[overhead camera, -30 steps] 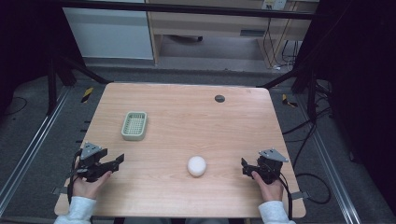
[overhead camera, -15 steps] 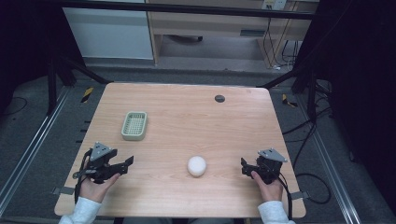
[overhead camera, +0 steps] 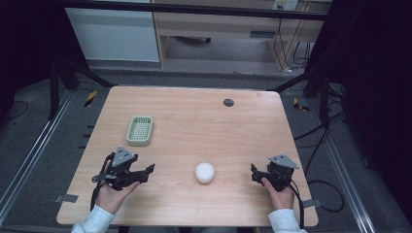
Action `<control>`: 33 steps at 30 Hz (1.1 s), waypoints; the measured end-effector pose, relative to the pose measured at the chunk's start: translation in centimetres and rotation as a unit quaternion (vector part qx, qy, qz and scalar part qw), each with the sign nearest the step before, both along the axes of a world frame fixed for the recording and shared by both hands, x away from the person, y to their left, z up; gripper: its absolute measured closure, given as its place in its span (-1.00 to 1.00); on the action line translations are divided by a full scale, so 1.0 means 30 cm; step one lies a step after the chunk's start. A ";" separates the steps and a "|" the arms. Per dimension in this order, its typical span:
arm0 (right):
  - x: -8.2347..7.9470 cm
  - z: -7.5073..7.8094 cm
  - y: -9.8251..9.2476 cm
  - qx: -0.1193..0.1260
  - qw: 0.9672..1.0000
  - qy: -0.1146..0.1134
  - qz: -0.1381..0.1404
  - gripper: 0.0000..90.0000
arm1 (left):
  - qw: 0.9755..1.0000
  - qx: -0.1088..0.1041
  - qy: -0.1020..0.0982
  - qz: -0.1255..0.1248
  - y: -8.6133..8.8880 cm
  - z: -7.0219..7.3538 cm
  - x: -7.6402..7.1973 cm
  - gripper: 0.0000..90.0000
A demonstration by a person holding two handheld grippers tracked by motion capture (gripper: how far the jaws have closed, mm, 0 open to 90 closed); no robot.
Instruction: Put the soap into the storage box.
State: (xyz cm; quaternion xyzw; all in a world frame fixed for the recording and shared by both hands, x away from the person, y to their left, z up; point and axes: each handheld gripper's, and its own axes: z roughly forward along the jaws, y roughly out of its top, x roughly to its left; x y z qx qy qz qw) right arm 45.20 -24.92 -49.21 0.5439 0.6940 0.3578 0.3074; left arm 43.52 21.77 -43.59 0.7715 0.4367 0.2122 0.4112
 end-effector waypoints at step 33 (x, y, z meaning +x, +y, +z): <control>-0.005 0.001 0.000 0.004 1.000 -0.001 0.007 -0.91 | 0.997 0.033 -0.016 -0.070 -0.171 0.094 0.024 -0.44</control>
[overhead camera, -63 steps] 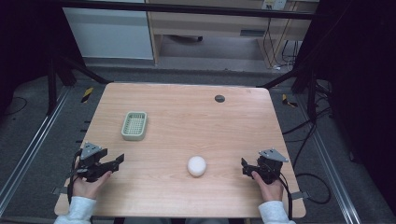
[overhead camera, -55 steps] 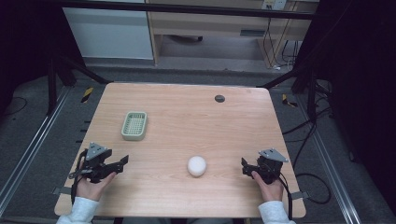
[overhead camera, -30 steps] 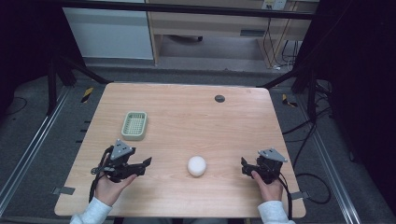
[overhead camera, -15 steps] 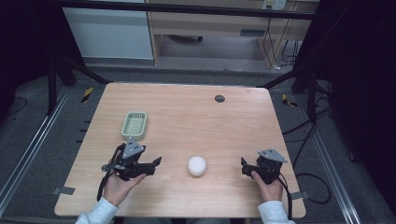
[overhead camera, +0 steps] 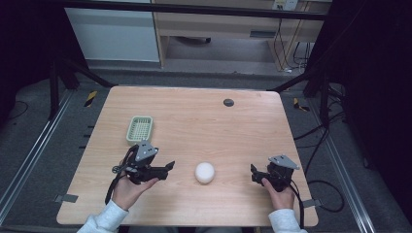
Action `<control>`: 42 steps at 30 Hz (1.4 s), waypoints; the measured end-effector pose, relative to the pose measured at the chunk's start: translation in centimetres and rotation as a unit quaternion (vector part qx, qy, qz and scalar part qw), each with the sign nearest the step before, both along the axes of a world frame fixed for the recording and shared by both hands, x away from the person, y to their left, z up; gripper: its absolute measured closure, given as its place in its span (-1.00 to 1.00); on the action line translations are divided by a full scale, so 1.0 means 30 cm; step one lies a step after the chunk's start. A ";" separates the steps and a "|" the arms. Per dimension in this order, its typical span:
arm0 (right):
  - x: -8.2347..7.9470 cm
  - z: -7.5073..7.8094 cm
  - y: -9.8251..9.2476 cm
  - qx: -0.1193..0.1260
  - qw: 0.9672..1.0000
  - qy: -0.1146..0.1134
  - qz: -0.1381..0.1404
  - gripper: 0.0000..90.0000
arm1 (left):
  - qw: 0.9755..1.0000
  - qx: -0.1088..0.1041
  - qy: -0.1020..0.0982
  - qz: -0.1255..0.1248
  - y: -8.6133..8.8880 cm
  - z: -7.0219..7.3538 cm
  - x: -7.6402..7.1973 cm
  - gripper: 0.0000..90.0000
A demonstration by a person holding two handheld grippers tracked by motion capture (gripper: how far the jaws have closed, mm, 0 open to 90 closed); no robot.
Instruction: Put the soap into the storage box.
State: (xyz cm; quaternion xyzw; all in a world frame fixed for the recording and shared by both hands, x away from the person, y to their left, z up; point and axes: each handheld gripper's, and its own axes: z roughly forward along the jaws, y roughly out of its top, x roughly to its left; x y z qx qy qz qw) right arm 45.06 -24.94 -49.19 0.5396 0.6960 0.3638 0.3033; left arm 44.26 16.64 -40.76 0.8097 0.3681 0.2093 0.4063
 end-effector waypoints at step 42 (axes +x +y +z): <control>0.009 0.000 -0.012 0.015 1.000 0.010 -0.007 -0.91 | 0.992 0.073 0.047 -0.096 -0.285 -0.049 0.044 -0.52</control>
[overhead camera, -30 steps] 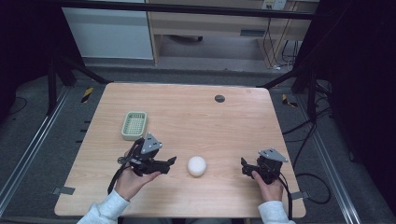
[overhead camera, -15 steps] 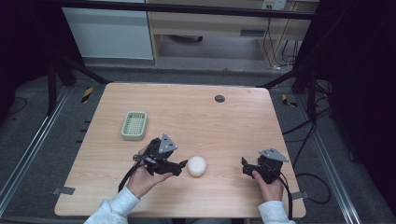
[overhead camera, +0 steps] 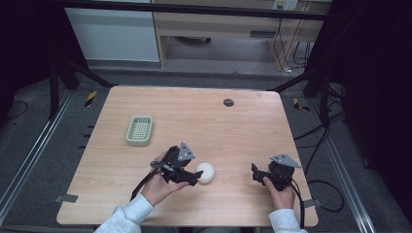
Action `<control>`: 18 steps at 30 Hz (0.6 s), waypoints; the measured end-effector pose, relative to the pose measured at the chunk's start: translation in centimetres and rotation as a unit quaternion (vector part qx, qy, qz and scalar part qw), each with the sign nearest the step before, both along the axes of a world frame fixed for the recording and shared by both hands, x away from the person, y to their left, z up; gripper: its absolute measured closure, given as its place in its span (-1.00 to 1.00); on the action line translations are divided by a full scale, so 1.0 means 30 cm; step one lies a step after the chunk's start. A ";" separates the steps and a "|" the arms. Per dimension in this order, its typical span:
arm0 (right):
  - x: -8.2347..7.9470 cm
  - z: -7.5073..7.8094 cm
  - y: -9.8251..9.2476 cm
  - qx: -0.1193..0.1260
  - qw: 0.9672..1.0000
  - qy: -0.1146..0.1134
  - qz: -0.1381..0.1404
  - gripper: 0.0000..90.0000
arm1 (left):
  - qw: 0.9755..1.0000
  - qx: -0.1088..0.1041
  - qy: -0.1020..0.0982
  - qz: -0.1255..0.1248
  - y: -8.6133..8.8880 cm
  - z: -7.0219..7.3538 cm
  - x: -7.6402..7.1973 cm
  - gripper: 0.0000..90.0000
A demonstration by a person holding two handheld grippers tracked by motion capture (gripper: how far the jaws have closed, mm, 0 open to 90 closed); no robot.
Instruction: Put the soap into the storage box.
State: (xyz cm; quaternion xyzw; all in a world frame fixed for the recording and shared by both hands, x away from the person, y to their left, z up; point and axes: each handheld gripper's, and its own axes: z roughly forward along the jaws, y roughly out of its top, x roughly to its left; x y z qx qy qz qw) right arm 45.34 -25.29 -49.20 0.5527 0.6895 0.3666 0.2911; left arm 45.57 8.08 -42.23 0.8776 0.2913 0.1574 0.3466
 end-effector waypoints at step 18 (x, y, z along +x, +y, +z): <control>0.001 0.000 0.005 -0.002 1.000 0.000 0.006 -0.91 | 0.999 0.022 0.025 -0.009 -0.095 -0.073 0.027 -0.59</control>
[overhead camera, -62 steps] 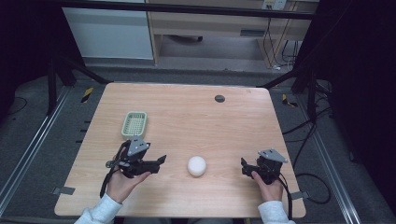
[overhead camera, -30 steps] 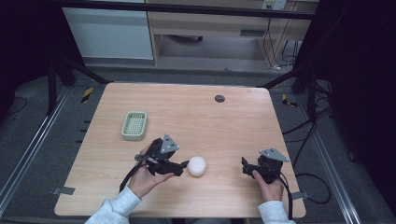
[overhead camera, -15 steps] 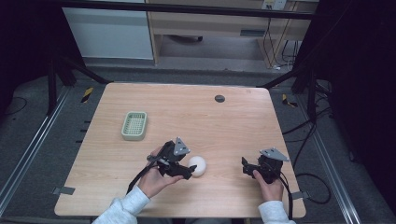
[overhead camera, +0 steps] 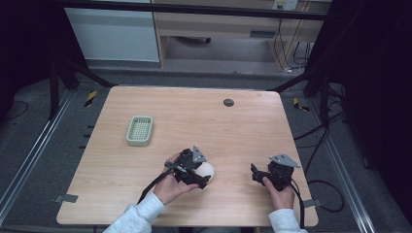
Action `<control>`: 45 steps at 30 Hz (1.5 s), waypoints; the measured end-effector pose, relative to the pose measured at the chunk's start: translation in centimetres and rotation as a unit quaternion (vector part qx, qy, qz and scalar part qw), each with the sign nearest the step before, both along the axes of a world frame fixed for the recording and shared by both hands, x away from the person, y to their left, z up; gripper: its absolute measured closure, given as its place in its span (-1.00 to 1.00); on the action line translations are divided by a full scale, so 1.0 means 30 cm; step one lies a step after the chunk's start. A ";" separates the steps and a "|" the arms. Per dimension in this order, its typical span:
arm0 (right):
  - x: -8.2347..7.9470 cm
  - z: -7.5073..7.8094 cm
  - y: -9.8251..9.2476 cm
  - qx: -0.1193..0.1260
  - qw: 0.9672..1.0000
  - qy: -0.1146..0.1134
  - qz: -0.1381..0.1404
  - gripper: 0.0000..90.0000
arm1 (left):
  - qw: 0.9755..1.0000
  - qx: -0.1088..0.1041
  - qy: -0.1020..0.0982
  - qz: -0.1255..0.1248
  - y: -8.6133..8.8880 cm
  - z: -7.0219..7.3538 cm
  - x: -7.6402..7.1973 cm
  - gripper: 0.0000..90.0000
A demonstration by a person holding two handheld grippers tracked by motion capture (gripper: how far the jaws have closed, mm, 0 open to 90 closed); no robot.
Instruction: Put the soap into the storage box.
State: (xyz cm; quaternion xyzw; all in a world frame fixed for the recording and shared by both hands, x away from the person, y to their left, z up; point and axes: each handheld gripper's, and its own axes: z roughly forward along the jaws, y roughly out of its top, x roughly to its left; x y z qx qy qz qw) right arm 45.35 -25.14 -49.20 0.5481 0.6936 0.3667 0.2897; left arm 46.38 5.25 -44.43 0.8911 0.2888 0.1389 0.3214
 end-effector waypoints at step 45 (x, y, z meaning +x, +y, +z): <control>0.002 -0.001 0.008 -0.004 1.000 0.001 0.007 -0.91 | 0.999 0.036 0.040 0.003 -0.070 -0.105 0.057 -0.50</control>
